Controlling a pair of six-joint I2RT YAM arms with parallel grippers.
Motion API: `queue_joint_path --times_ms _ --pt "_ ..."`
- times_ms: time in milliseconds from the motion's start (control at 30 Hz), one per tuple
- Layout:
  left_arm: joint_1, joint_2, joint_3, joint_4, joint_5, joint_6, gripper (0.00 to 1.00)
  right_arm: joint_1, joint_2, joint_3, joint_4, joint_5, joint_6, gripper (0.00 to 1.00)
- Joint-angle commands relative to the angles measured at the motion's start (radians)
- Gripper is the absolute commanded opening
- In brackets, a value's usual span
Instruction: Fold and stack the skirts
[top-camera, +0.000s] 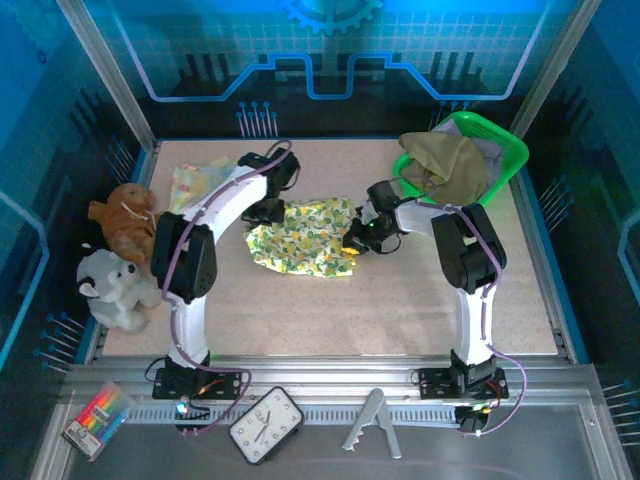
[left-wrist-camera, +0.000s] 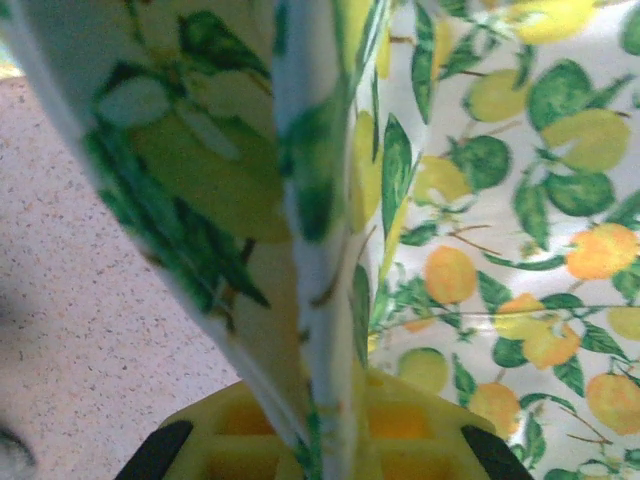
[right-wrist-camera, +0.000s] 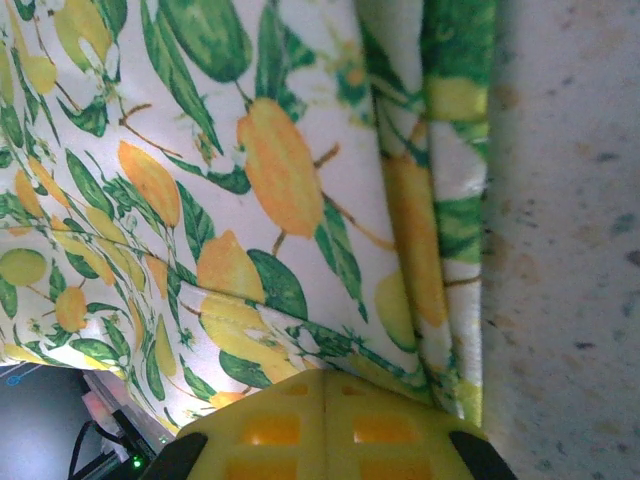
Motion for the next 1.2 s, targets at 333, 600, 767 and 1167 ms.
queue_joint_path --times_ms 333,600,767,1167 --pt "-0.182 0.178 0.265 0.009 0.231 -0.119 0.07 0.009 0.031 -0.081 0.026 0.079 0.059 0.0" --pt "-0.179 0.226 0.249 0.071 0.249 -0.172 0.08 0.009 0.03 -0.09 0.036 0.079 0.067 0.0" --pt "-0.179 0.251 0.24 0.129 0.342 -0.216 0.09 0.009 0.031 -0.095 0.043 0.079 0.073 0.0" --pt "-0.177 0.282 0.207 0.147 0.34 -0.212 0.2 0.009 0.028 -0.102 0.051 0.092 0.09 0.0"
